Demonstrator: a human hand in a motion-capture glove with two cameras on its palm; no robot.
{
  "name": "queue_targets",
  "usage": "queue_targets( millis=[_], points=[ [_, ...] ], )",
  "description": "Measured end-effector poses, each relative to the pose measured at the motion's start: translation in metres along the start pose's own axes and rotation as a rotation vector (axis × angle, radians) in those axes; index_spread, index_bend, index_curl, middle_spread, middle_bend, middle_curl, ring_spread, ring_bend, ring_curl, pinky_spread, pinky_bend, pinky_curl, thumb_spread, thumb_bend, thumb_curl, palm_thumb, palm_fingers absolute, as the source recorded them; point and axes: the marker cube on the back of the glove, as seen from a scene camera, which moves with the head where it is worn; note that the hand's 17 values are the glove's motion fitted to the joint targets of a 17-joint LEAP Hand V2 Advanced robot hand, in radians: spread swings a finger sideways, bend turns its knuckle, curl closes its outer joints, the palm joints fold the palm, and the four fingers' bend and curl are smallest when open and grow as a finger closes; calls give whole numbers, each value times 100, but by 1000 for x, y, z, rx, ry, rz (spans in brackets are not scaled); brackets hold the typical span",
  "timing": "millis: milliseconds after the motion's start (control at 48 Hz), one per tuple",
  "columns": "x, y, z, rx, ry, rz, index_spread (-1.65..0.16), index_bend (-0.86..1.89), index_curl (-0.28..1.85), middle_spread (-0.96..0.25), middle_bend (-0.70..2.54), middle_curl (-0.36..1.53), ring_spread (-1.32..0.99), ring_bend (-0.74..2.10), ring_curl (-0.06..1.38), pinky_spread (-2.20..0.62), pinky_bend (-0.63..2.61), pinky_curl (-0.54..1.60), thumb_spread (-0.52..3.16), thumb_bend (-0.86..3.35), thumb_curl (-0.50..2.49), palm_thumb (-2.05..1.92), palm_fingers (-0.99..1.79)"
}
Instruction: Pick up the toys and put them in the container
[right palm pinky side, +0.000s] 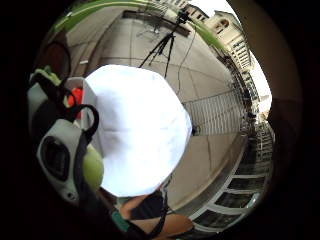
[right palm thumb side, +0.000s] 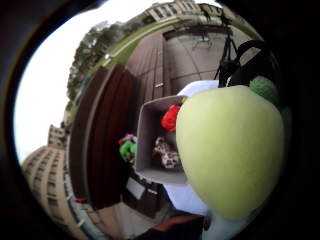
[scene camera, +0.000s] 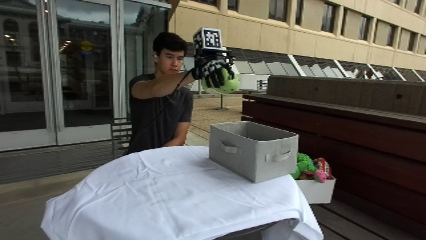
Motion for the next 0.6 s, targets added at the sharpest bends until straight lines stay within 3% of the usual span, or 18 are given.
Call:
queue_targets(
  millis=[83,313,604],
  points=[
    [-57,-8,-32,23,-23,-32,-37,36,28,-45,60,49,-44,104,47,-45,88,36,53,17,88,70,107],
    [-139,1,-21,14,-23,-139,-37,29,31,-46,53,51,-44,102,47,-45,87,37,54,14,92,71,106],
    [-189,19,2,22,-31,-202,-39,17,33,-47,44,53,-45,100,47,-45,86,37,60,11,96,71,104]
  ],
)
